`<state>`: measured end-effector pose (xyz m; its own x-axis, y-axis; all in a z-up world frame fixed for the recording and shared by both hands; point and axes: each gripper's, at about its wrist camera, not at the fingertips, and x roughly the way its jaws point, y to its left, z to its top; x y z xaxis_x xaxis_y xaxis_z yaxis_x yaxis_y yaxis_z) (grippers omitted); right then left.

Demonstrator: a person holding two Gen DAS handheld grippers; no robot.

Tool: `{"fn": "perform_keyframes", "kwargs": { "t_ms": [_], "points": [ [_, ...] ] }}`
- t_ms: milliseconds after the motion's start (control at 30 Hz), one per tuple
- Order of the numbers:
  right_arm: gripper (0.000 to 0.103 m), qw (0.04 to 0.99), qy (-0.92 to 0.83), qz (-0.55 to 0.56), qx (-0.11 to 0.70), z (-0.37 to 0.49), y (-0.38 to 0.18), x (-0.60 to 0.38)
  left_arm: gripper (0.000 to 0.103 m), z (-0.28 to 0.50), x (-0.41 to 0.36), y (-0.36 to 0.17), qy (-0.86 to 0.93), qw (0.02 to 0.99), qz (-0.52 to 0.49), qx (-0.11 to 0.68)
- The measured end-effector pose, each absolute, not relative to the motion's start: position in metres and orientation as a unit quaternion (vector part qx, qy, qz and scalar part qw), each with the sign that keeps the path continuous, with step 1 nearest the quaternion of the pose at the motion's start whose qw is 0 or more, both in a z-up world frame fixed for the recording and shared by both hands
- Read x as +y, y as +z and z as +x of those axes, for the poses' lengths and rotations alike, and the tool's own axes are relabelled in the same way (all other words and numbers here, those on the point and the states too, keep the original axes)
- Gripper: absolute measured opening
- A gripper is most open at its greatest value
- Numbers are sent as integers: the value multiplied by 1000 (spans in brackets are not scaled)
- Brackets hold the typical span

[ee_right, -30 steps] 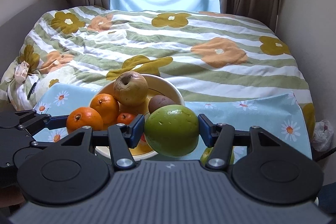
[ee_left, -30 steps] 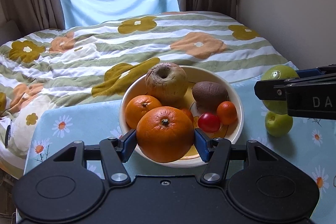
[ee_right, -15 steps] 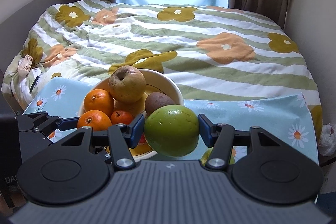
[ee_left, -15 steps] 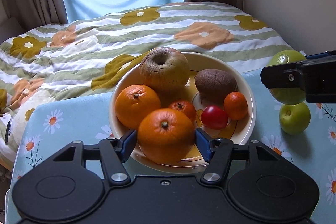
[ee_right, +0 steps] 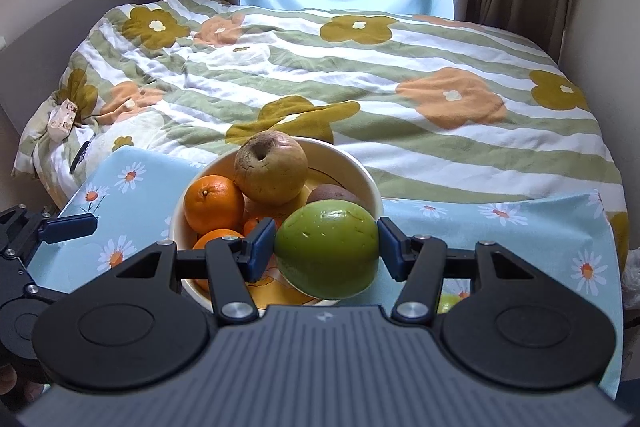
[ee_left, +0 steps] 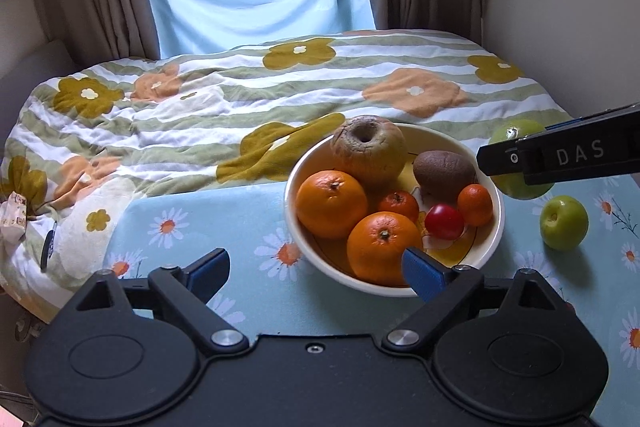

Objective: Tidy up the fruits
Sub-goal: 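Lower the orange into the bowl and open the left gripper while the right releases the apple there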

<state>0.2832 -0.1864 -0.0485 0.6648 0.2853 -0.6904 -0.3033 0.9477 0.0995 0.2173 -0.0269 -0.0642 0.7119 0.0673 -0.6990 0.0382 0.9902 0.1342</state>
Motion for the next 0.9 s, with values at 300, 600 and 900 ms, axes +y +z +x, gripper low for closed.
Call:
{"fn": "perform_keyframes", "kwargs": {
  "t_ms": [300,600,900],
  "points": [
    [70,901,191,-20,388,285,-65,-162,95,197,-8,-58,35,924,41,380],
    [70,896,204,-21,394,290,-83,-158,95,190,-4,-64,49,923,27,381],
    [90,898,226,-22,376,288,-81,-159,95,184,-3,-67,64,921,20,383]
  ]
}}
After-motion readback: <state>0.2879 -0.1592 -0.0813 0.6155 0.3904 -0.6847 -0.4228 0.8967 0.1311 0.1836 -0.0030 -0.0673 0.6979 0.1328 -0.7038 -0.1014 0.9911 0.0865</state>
